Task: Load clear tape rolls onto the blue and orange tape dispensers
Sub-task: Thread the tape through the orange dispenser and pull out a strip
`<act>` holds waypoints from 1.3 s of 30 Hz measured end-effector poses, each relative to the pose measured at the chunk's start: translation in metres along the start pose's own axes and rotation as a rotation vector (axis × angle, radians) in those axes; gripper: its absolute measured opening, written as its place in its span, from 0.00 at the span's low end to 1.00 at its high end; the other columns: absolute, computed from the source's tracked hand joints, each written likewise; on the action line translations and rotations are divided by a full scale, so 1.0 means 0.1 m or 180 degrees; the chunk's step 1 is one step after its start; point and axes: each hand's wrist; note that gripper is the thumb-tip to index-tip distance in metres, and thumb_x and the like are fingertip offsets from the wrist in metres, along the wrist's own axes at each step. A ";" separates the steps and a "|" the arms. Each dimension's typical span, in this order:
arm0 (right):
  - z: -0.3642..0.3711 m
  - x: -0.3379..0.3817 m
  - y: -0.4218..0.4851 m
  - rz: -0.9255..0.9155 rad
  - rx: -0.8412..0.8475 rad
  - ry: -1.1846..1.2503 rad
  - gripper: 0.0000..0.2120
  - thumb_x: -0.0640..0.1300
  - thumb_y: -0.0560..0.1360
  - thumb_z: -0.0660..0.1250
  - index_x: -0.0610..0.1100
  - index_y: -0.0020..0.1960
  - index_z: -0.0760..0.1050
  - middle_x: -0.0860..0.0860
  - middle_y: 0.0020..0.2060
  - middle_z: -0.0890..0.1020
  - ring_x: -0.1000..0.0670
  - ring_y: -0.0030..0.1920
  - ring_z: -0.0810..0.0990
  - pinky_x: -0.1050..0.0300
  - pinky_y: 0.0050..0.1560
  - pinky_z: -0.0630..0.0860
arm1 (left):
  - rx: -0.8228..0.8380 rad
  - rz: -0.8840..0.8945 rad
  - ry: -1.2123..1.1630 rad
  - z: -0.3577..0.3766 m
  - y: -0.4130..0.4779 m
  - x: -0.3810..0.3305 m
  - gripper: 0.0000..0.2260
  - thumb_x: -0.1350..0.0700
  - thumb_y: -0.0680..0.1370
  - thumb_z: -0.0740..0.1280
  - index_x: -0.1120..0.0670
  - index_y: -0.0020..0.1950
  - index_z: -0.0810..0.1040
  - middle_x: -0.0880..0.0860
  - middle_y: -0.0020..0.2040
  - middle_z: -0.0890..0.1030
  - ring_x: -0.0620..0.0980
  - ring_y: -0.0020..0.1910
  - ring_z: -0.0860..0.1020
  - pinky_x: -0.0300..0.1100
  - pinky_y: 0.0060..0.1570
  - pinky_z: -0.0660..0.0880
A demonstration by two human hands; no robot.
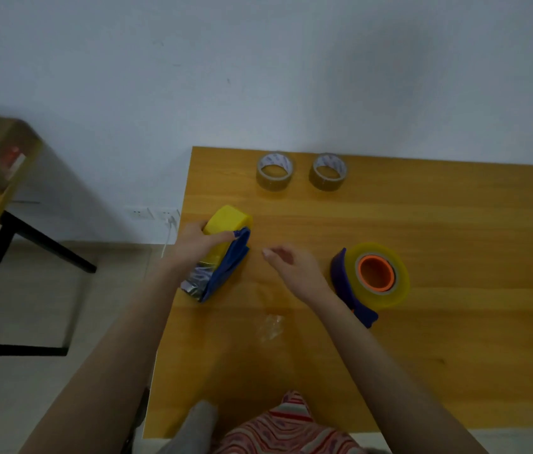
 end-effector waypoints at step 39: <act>-0.91 -0.34 -0.06 0.0458 -0.1304 0.0813 0.08 0.43 0.78 0.62 0.46 0.55 0.77 0.52 0.51 0.80 0.52 0.55 0.78 0.54 0.55 0.77 | -0.0904 0.1886 0.1359 0.77 -0.12 -0.51 0.24 0.56 0.76 0.66 0.60 0.70 0.64 0.57 0.67 0.69 0.53 0.67 0.67 0.38 0.63 0.63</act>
Point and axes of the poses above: each hand's wrist, its own y-axis towards the middle knuckle, its own z-axis out of the palm, x = y × z
